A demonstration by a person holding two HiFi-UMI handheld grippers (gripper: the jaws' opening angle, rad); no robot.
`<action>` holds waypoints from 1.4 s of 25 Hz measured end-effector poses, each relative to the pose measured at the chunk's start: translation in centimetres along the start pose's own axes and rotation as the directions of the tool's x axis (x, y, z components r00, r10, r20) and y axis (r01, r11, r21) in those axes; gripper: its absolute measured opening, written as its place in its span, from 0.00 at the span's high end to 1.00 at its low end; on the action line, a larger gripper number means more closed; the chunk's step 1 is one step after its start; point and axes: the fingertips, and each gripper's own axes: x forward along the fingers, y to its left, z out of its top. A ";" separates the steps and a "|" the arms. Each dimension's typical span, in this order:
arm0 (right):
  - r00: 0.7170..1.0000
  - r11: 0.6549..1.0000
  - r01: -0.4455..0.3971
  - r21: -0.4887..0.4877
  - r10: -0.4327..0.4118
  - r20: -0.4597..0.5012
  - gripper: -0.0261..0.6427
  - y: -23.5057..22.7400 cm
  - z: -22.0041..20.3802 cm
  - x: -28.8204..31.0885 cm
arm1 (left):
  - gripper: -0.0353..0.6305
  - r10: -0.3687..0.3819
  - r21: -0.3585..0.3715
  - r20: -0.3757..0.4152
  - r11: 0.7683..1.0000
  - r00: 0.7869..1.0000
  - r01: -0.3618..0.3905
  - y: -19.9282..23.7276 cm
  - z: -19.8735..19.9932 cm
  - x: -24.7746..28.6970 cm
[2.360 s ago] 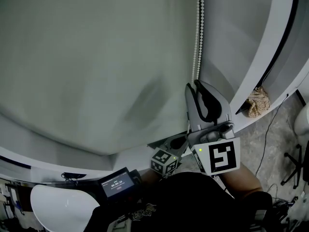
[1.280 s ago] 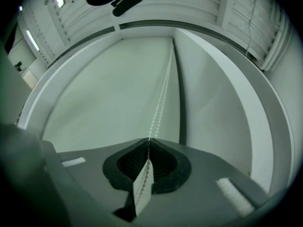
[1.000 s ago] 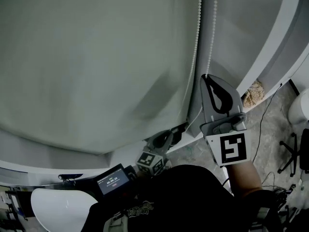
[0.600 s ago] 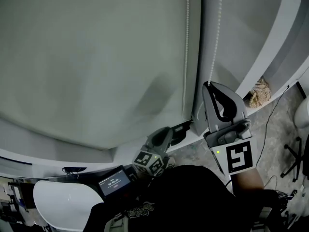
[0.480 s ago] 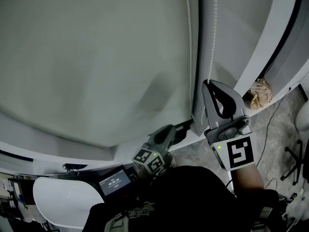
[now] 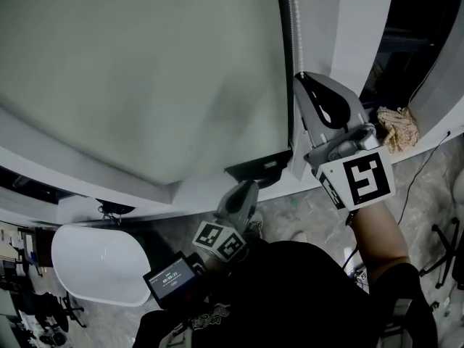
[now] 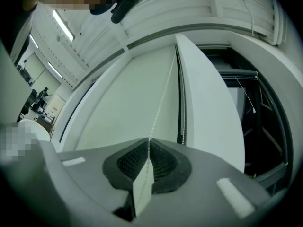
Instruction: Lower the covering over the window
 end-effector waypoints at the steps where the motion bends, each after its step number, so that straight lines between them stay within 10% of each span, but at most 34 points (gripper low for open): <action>1: 1.000 1.000 0.007 0.004 -0.007 0.023 0.93 -0.2 0.3 -0.5 | 0.91 0.017 0.002 -0.009 1.000 1.000 -0.017 -0.3 -0.6 -0.9; 8: 0.998 0.963 0.052 0.265 -0.044 -0.033 0.90 2.0 -5.8 -4.3 | 0.91 0.079 -0.015 -0.031 0.997 0.996 -0.079 -0.4 -1.4 -6.2; 15: 0.962 0.818 0.129 0.561 0.033 -0.270 0.93 10.6 -14.6 -11.3 | 0.91 0.018 -0.009 -0.067 1.000 0.998 -0.019 -0.9 -2.4 -12.1; 26: 0.901 0.739 0.174 0.651 0.148 -0.409 0.95 32.6 -15.0 -20.9 | 0.91 -0.036 0.006 -0.156 0.999 0.987 0.037 0.4 -4.1 -26.2; 35: 0.885 0.779 0.017 0.626 0.280 -0.373 0.95 38.4 -11.3 -25.7 | 0.91 -0.017 0.035 -0.127 0.999 0.992 0.021 -4.1 -4.9 -30.0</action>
